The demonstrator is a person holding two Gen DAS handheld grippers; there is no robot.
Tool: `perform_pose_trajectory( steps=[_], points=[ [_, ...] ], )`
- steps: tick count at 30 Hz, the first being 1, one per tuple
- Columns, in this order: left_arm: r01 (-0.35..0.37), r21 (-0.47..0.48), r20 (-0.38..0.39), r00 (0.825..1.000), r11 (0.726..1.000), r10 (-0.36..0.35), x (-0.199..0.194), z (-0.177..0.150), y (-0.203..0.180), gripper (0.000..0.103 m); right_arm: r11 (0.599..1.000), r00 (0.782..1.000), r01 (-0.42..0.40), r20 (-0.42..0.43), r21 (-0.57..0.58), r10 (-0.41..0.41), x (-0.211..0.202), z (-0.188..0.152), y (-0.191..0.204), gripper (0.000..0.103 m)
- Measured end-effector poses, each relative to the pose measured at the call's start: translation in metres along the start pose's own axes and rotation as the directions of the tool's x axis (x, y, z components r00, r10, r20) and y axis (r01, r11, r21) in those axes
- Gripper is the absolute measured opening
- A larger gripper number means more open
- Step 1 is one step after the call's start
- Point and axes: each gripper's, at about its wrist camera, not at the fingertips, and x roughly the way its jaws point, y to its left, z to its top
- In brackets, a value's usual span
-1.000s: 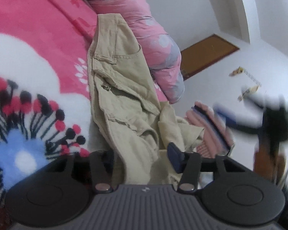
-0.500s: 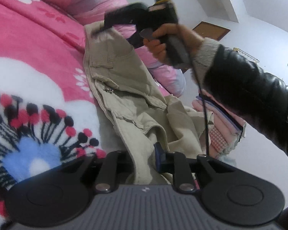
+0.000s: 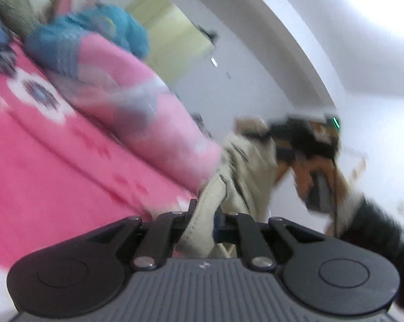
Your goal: Fold clothes
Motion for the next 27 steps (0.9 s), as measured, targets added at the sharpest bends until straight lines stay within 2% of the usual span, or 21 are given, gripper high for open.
perform_pose_trajectory(
  steps=[4, 6, 9, 12, 15, 16, 17, 18, 19, 20, 22, 24, 27],
  points=[
    [-0.105, -0.034, 0.127, 0.986, 0.994, 0.108, -0.008, 0.044, 0.024, 0.009, 0.999, 0.999, -0.039, 0.032, -0.027, 0.04, 0.023, 0.021, 0.03, 0.011],
    [-0.165, -0.044, 0.185, 0.968, 0.985, 0.171, -0.011, 0.066, 0.038, 0.009, 0.997, 0.997, -0.071, 0.029, -0.032, 0.072, 0.051, 0.03, 0.052, 0.011],
    [-0.275, -0.044, 0.263, 0.925, 0.961, 0.276, -0.015, 0.108, 0.063, 0.009, 0.988, 0.99, -0.14, 0.022, -0.063, 0.142, 0.103, 0.044, 0.094, 0.011],
    [-0.397, -0.035, 0.329, 0.862, 0.917, 0.386, -0.021, 0.144, 0.09, 0.009, 0.97, 0.976, -0.213, 0.016, -0.116, 0.217, 0.162, 0.055, 0.15, 0.011],
    [-0.545, -0.081, 0.302, 0.785, 0.835, 0.542, -0.012, 0.174, 0.127, 0.01, 0.957, 0.965, -0.256, 0.021, -0.136, 0.261, 0.215, 0.055, 0.198, 0.012],
    [-0.593, -0.103, 0.255, 0.76, 0.799, 0.598, -0.004, 0.181, 0.146, 0.014, 0.954, 0.963, -0.265, 0.007, -0.138, 0.268, 0.233, 0.048, 0.211, 0.016],
    [-0.627, -0.133, 0.209, 0.74, 0.768, 0.64, 0.002, 0.184, 0.161, 0.023, 0.951, 0.962, -0.273, -0.029, -0.145, 0.271, 0.254, 0.038, 0.222, 0.021],
    [-0.66, -0.16, 0.161, 0.716, 0.734, 0.679, 0.009, 0.187, 0.176, 0.026, 0.949, 0.961, -0.274, -0.075, -0.153, 0.266, 0.273, 0.026, 0.231, 0.037],
    [-0.691, -0.184, 0.112, 0.691, 0.699, 0.714, 0.015, 0.19, 0.191, 0.032, 0.951, 0.96, -0.264, -0.137, -0.16, 0.244, 0.29, 0.013, 0.237, 0.046],
    [-0.694, -0.183, 0.113, 0.689, 0.696, 0.716, 0.015, 0.189, 0.191, 0.04, 0.954, 0.956, -0.256, -0.186, -0.156, 0.226, 0.302, 0.001, 0.238, 0.046],
    [-0.702, -0.172, 0.131, 0.679, 0.691, 0.722, 0.013, 0.189, 0.186, 0.057, 0.962, 0.949, -0.249, -0.227, -0.11, 0.219, 0.31, -0.016, 0.227, 0.046],
    [-0.713, -0.152, 0.166, 0.664, 0.685, 0.729, 0.011, 0.189, 0.174, 0.059, 0.968, 0.946, -0.248, -0.223, -0.023, 0.237, 0.3, -0.017, 0.204, 0.047],
    [-0.708, -0.143, 0.195, 0.665, 0.692, 0.721, 0.005, 0.191, 0.159, 0.062, 0.963, 0.944, -0.244, -0.198, 0.116, 0.263, 0.269, -0.008, 0.157, 0.047]
  ],
)
